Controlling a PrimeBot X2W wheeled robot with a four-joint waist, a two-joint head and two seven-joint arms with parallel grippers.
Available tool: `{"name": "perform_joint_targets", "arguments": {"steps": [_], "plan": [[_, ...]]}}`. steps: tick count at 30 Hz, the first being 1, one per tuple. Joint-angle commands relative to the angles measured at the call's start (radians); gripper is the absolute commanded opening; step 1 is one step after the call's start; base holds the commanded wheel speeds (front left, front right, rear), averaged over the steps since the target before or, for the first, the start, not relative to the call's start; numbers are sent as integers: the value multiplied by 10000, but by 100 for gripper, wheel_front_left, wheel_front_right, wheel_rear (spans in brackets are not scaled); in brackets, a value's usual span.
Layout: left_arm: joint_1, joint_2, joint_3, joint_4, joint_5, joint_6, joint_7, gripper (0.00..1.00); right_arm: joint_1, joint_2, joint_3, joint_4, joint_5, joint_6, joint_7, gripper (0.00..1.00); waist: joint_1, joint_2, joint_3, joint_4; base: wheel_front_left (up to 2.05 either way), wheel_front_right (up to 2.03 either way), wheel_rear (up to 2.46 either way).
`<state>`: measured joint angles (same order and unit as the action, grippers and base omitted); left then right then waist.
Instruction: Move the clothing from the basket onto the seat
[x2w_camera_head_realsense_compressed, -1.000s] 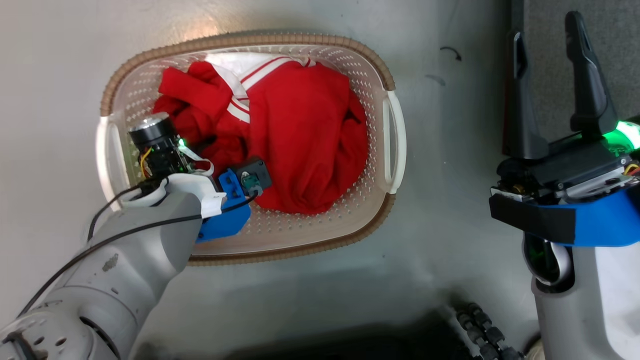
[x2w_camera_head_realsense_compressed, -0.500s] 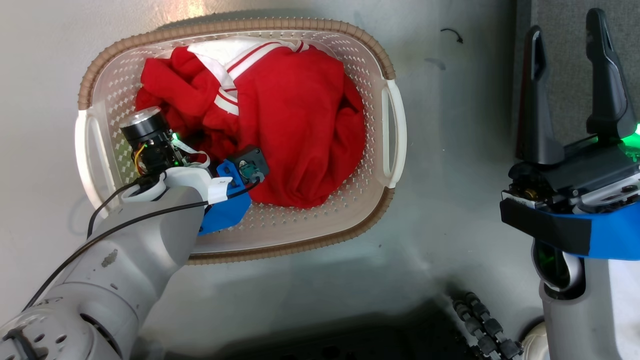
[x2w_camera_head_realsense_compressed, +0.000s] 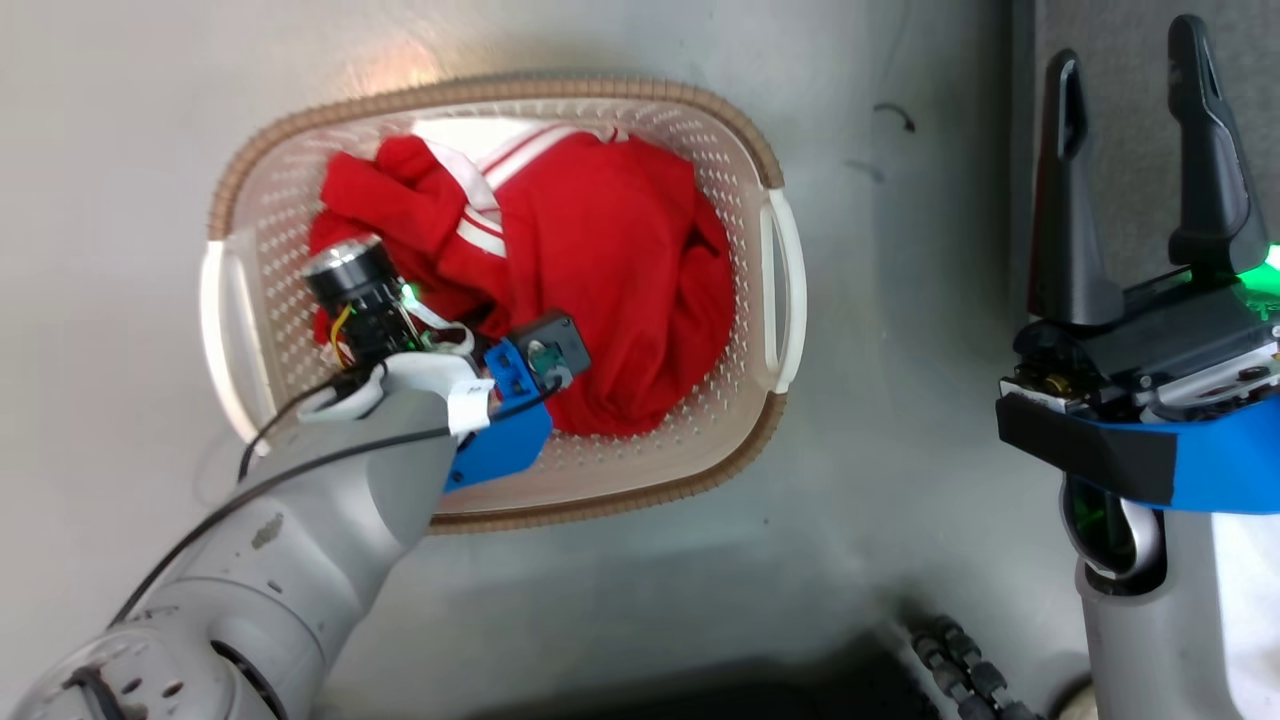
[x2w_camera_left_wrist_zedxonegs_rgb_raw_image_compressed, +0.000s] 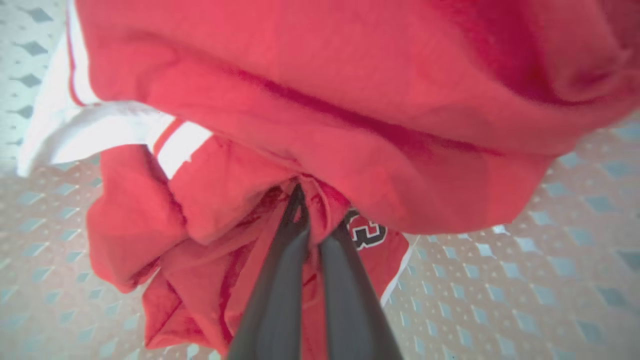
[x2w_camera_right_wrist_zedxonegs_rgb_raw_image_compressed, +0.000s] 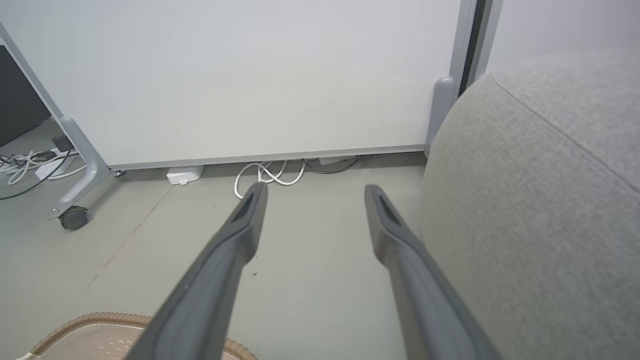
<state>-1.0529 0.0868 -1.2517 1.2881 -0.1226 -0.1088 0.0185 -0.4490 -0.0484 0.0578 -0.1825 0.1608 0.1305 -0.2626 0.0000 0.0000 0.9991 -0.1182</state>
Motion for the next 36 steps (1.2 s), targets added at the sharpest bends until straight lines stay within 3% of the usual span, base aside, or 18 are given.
{"name": "perform_joint_targets", "arguments": {"steps": [1,6,18,30,36], "plan": [[116,-37,44,14,-119,19,-229,0,-114,-35,22,75,11,5,-33,100,0,0,-387,111,0,0,0],[446,-175,290,6,-502,125,-828,0,-83,-36,73,281,11,5,-35,100,0,0,-1099,251,0,0,0],[1216,-266,588,-46,-1292,-89,-2347,0,353,-37,14,739,-114,5,-35,100,0,0,-3122,680,0,0,0],[2159,-339,1510,-587,-2472,53,-2848,0,1037,-37,-115,1209,-34,5,-35,100,0,0,-5019,1022,0,0,0],[2614,-265,2237,-1858,-2857,273,-2846,0,1482,-37,-224,1441,-44,5,-33,100,0,0,-5922,1286,0,0,0]]}}
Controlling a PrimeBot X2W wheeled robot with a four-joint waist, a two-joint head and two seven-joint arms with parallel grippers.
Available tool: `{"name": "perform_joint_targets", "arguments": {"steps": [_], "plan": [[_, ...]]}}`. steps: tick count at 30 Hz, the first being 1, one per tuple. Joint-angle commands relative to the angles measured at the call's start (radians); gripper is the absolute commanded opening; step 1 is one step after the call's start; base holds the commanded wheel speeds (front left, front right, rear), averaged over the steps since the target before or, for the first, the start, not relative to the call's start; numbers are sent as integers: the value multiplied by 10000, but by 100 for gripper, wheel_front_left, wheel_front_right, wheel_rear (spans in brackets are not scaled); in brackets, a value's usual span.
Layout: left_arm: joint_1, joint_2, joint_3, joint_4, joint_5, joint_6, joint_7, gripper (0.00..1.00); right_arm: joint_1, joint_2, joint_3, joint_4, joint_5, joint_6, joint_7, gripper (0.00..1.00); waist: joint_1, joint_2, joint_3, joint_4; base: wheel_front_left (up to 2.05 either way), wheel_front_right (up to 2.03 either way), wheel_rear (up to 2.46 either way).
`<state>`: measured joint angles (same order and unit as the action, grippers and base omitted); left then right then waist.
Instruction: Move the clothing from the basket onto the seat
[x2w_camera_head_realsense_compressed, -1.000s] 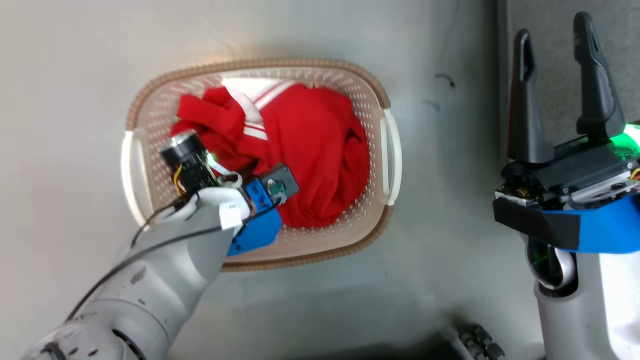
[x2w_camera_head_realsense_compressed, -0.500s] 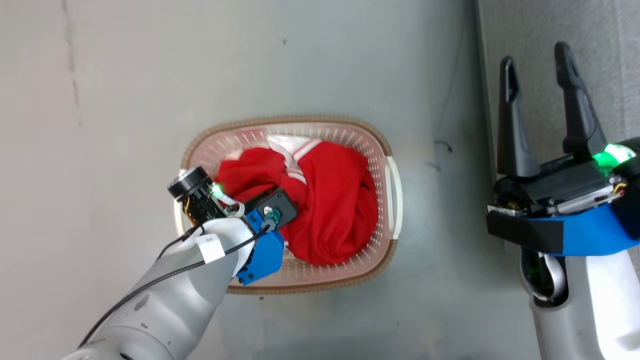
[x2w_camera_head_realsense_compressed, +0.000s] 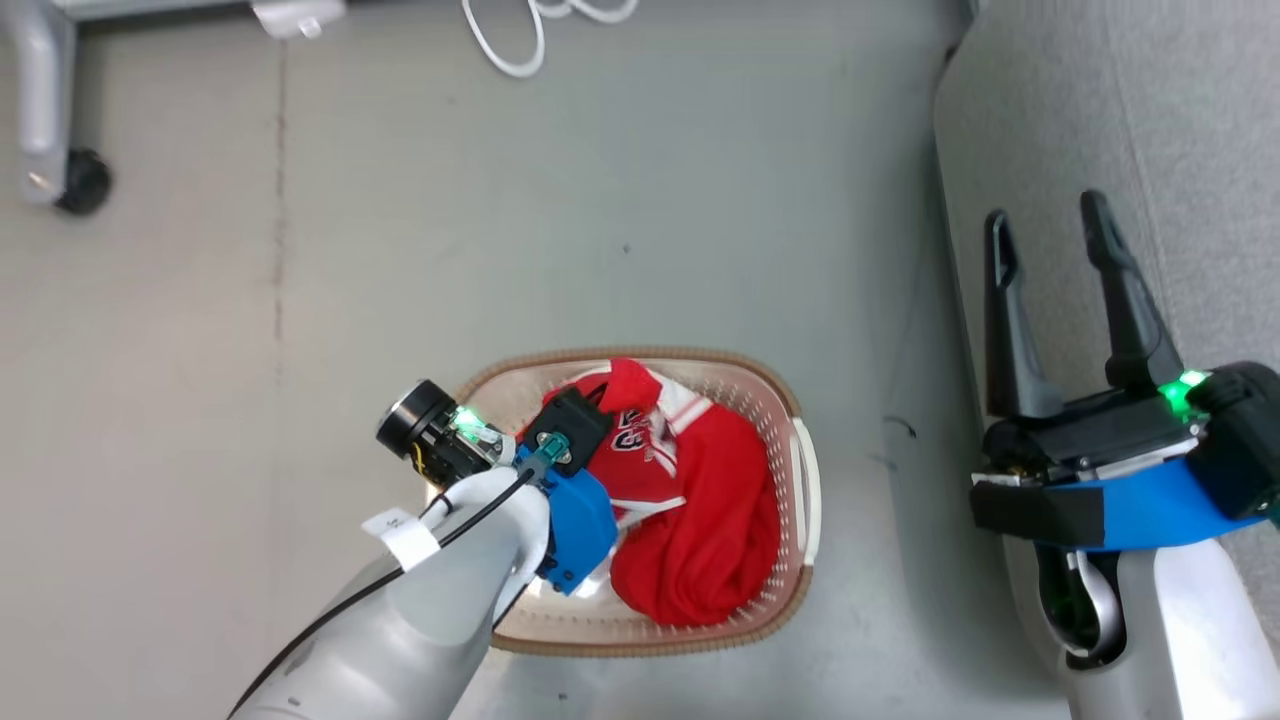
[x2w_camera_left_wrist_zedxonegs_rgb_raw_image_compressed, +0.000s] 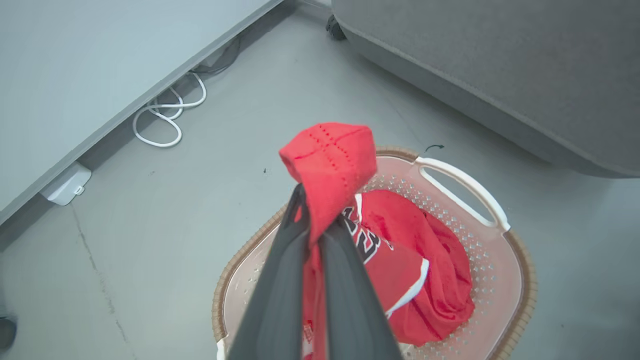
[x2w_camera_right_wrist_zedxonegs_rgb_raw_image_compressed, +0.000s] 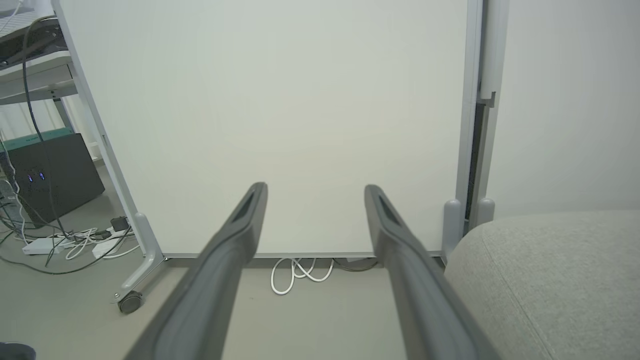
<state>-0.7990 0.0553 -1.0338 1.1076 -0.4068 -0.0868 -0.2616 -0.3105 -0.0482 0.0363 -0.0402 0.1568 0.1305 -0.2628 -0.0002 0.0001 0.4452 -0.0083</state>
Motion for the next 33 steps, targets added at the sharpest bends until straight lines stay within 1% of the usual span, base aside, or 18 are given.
{"name": "perform_joint_targets", "arguments": {"steps": [1,5,10,15,22,29,33], "plan": [[156,102,190,-371,-4,117,-46,0,160,-39,-9,55,16,5,-33,100,2,-1,-529,215,0,0,0],[746,283,875,-1444,-95,336,-47,0,384,-37,-67,111,104,5,-31,100,2,-1,-1036,359,0,0,0],[1391,492,1615,-2556,50,414,-49,0,666,-39,-49,195,118,5,-31,100,2,-1,-1583,546,0,0,0],[1976,596,2542,-3670,144,323,-48,0,986,-39,-111,291,143,5,-31,100,2,-1,-2070,740,0,0,0],[2488,737,3562,-4982,494,182,-48,0,1363,-39,-127,432,236,5,-31,100,2,-1,-2715,919,0,0,0],[2720,648,4293,-5917,702,31,-49,0,1731,-39,-68,569,343,5,-31,100,2,-1,-3392,967,0,0,0],[2678,575,4462,-6306,791,-71,-47,0,1964,-39,-64,617,420,5,-31,100,2,-1,-3681,1001,0,0,0]]}}
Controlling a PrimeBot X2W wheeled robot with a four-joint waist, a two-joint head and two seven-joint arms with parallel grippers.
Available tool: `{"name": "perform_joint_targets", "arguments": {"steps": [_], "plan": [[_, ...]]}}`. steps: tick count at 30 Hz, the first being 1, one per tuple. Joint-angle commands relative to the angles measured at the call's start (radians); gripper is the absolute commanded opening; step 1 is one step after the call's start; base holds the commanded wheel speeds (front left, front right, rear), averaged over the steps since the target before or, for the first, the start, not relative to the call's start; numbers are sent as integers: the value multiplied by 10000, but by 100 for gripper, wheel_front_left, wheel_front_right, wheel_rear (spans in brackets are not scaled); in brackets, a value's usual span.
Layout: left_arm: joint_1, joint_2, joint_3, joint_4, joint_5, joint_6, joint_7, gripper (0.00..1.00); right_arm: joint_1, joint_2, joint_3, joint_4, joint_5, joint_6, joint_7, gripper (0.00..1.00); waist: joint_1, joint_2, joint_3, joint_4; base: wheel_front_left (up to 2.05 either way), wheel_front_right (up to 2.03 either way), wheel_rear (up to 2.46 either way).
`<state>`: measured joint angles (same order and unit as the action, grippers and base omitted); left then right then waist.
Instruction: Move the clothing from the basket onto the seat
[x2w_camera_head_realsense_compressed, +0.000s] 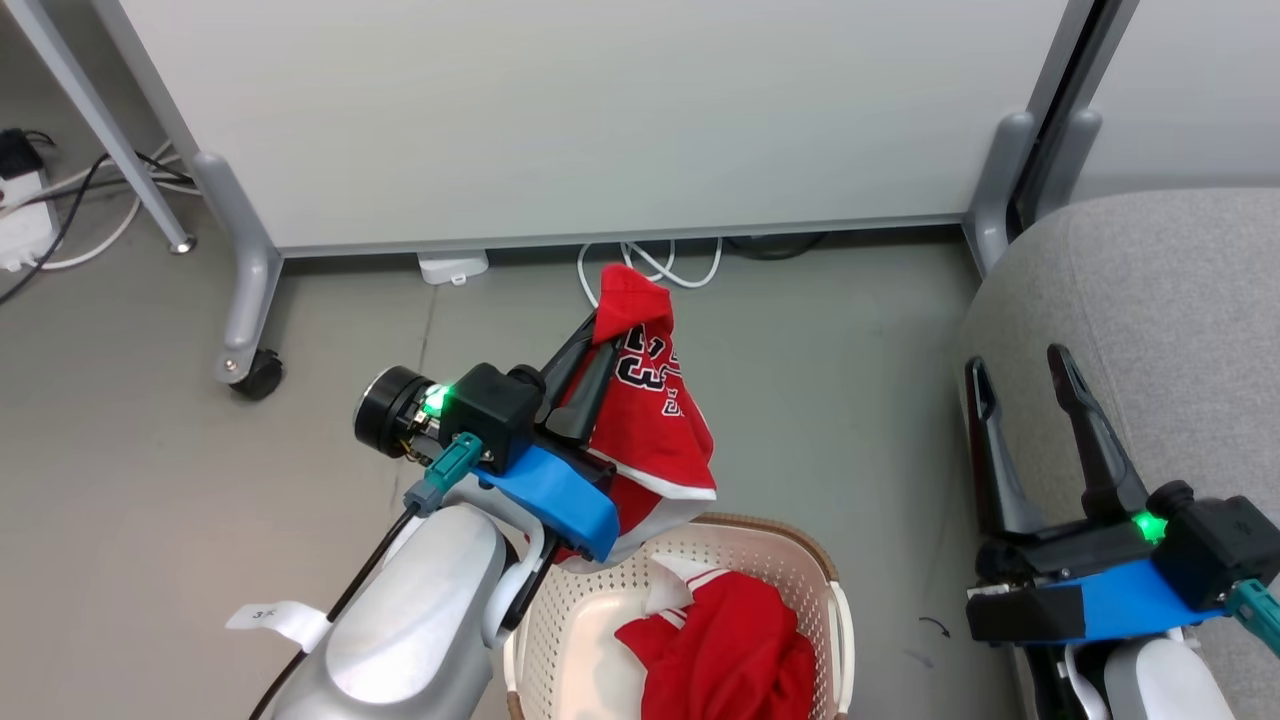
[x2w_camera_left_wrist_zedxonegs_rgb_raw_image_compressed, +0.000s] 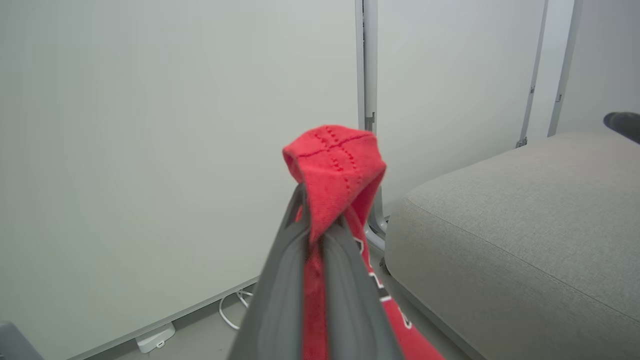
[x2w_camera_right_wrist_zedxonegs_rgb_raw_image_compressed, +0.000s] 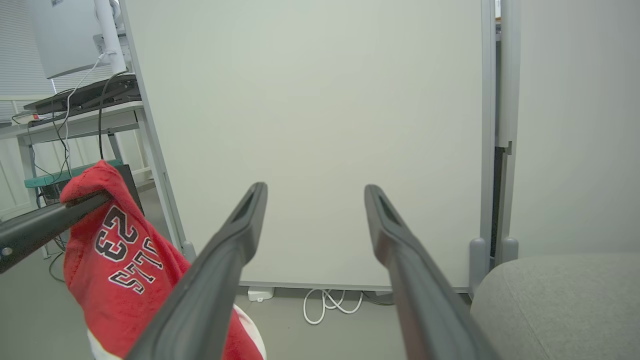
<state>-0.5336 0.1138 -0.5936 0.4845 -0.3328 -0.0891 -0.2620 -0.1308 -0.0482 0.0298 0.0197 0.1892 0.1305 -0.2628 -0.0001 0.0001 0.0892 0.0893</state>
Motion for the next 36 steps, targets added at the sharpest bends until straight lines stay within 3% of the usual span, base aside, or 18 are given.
{"name": "perform_joint_targets", "arguments": {"steps": [1,15,25,36], "plan": [[-28,-19,74,-145,94,-69,-42,0,234,-39,-1,28,90,5,-31,100,1,-1,-189,32,0,0,0],[-811,-75,-89,-466,325,-120,-38,0,585,-37,264,-130,194,5,-31,100,1,-1,-396,101,0,0,0],[-1297,-218,-264,-349,296,-139,-26,0,271,-37,2225,111,17,5,-32,100,1,-1,-126,232,0,0,0],[-1888,-437,-560,-287,254,-83,-1,0,-766,-37,3452,1563,-57,5,-31,100,1,-1,183,482,0,0,0]]}}
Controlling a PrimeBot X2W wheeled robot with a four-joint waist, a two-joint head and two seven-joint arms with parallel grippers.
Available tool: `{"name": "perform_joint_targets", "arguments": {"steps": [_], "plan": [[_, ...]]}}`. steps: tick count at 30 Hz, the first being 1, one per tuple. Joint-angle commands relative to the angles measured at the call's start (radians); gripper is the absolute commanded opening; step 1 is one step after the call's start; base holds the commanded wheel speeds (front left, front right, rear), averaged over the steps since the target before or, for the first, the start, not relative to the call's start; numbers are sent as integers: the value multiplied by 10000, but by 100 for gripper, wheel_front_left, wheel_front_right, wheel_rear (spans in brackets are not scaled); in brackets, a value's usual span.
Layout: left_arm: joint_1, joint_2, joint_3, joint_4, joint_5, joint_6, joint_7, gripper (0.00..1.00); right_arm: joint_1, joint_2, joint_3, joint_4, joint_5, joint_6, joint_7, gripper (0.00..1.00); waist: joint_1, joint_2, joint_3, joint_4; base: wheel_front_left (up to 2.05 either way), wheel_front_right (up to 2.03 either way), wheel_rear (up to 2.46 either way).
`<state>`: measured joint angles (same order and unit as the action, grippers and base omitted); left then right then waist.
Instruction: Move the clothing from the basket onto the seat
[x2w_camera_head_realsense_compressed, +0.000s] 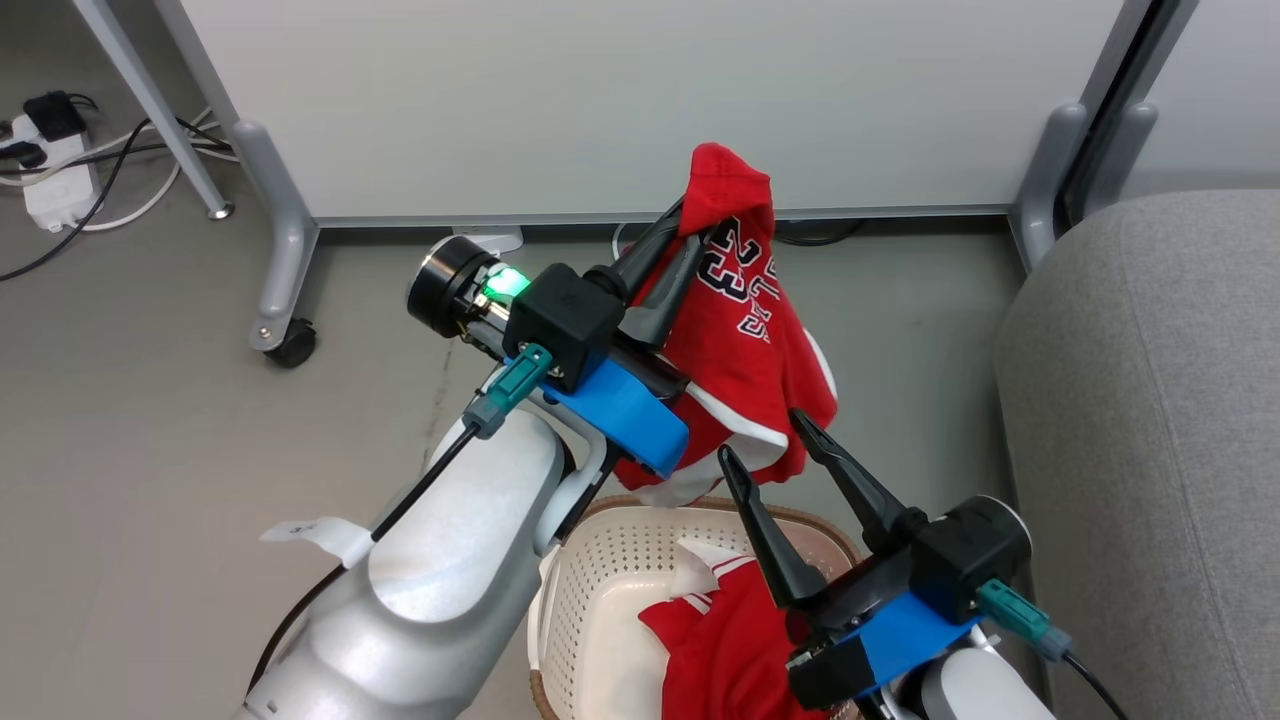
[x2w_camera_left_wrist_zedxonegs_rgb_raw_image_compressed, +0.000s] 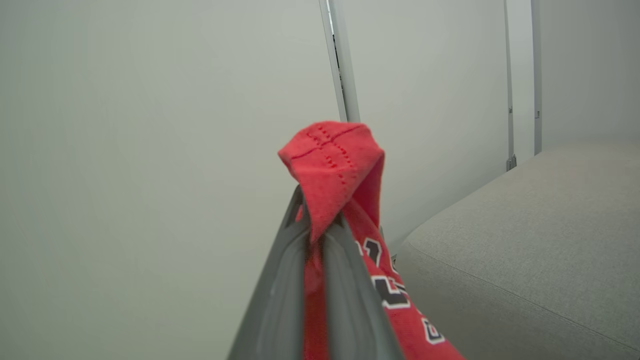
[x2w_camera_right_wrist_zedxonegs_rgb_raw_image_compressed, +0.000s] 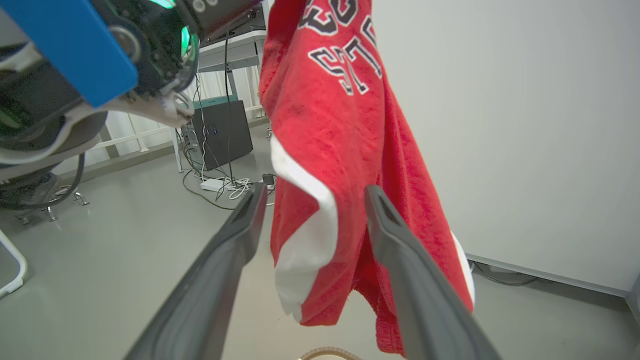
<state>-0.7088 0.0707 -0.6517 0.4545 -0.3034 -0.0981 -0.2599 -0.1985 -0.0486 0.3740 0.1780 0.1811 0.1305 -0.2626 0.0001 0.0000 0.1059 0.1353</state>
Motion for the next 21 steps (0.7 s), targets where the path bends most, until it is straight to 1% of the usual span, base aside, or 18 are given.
{"name": "perform_joint_targets", "arguments": {"steps": [1,4,6,7,9,14,15,16,17,21], "plan": [[-179,-23,-23,17,-38,13,-24,0,-210,-33,77,140,-3,5,-33,100,-1,0,34,55,0,0,0],[-271,-79,-184,14,-75,27,-29,0,-547,-35,88,582,-241,5,-34,100,-1,0,60,153,0,0,0],[-290,-110,-292,-37,-137,39,-32,0,-779,-37,-79,736,-329,5,-34,100,-1,0,59,210,0,0,0],[-296,-138,-403,-111,-174,57,-37,0,-990,-29,-201,865,-633,5,-33,100,-1,0,61,256,0,0,0],[-308,-159,-538,-176,-239,61,-40,0,-1172,-35,-404,977,-782,5,-33,100,-1,0,66,310,0,0,0],[-386,-188,-865,-307,-418,85,-44,0,-1544,-30,-578,1481,-523,5,-33,100,-1,0,9,448,0,0,0],[-379,-193,-924,-316,-470,86,-45,0,-1602,-30,-535,1575,-455,5,-33,48,-1,0,-9,471,0,0,0],[-377,-197,-969,-320,-508,102,-46,0,-1661,-29,-436,1663,-398,5,-33,26,-1,0,-26,491,0,0,0],[-387,-196,-1004,-320,-559,105,-46,0,-1678,-29,-364,1734,-381,5,-31,0,-1,0,-40,508,0,0,0],[-421,-199,-1103,-268,-675,184,-44,0,-1695,-35,-413,1809,-142,5,-33,0,-1,0,-32,551,0,0,0]]}}
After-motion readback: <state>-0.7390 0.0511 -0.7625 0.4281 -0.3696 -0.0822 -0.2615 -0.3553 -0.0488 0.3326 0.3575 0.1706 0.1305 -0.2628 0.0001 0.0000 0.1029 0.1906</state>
